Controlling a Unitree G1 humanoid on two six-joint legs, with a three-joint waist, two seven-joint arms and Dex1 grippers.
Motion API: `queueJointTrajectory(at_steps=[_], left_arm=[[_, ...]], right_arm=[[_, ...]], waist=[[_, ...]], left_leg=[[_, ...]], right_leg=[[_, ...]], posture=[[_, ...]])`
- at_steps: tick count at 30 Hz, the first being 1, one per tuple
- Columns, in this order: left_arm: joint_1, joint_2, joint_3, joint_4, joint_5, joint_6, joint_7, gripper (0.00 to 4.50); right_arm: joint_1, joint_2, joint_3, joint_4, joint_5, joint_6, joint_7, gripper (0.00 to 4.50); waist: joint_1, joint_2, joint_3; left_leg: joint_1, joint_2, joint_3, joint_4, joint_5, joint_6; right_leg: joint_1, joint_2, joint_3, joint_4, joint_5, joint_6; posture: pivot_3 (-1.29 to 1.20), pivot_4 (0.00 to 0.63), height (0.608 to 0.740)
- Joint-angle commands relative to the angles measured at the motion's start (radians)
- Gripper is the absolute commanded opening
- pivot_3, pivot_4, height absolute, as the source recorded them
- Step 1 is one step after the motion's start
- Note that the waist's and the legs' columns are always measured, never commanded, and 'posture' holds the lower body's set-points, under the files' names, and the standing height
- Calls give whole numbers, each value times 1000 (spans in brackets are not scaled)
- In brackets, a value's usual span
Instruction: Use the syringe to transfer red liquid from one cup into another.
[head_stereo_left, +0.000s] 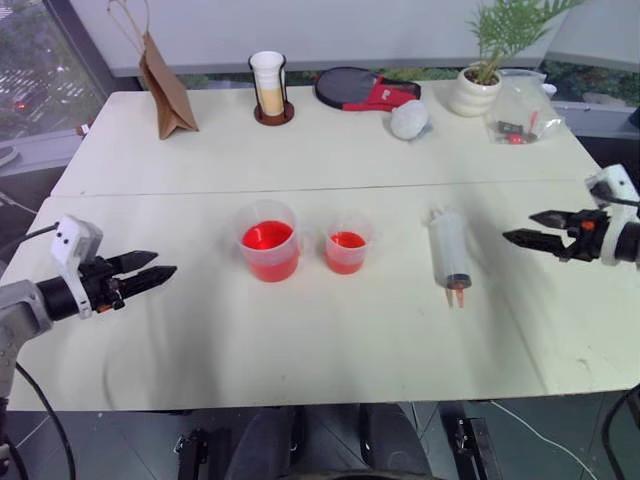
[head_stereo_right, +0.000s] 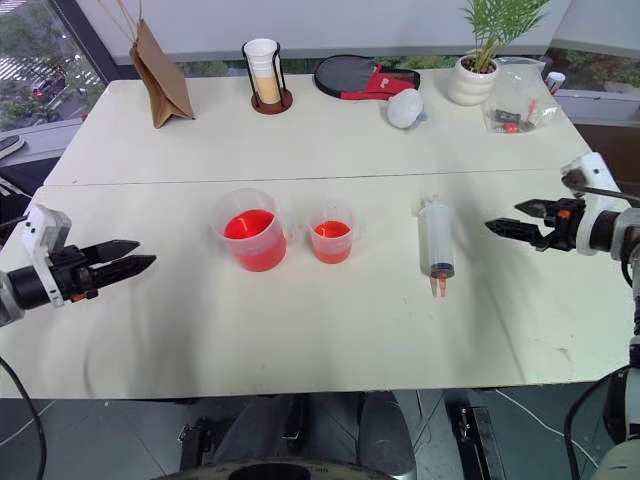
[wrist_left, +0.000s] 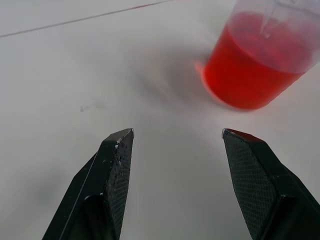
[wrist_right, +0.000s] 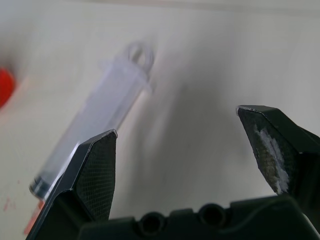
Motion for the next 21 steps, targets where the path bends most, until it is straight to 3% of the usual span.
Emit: queueJointTrajectory(at_steps=[1, 17, 20, 21], left_arm=[[-2, 5, 49, -11, 9, -25, 27, 2891], [-71, -8, 34, 40, 19, -46, 70, 2891], [-85, -13, 35, 55, 17, -57, 64, 3689], [-90, -17, 36, 60, 17, -64, 65, 4232]], right_arm=[[-1, -4, -8, -42, -19, -19, -25, 4207], [-19, 14, -24, -20, -41, -23, -86, 4207], [-43, 17, -13, 12, -55, -44, -99, 4282], [-54, 17, -10, 24, -61, -52, -102, 4282]], waist=[[1, 0, 0], [2, 0, 0], [3, 0, 0], [3, 0, 0]], left_leg=[[0, 0, 0, 0, 0, 0], [0, -1, 0, 0, 0, 0], [0, -1, 0, 0, 0, 0], [0, -1, 0, 0, 0, 0]], right_leg=[[0, 0, 0, 0, 0, 0], [0, 0, 0, 0, 0, 0], [0, 0, 0, 0, 0, 0], [0, 0, 0, 0, 0, 0]], posture=[[0, 150, 739], [0, 150, 739], [0, 150, 739], [0, 150, 739]])
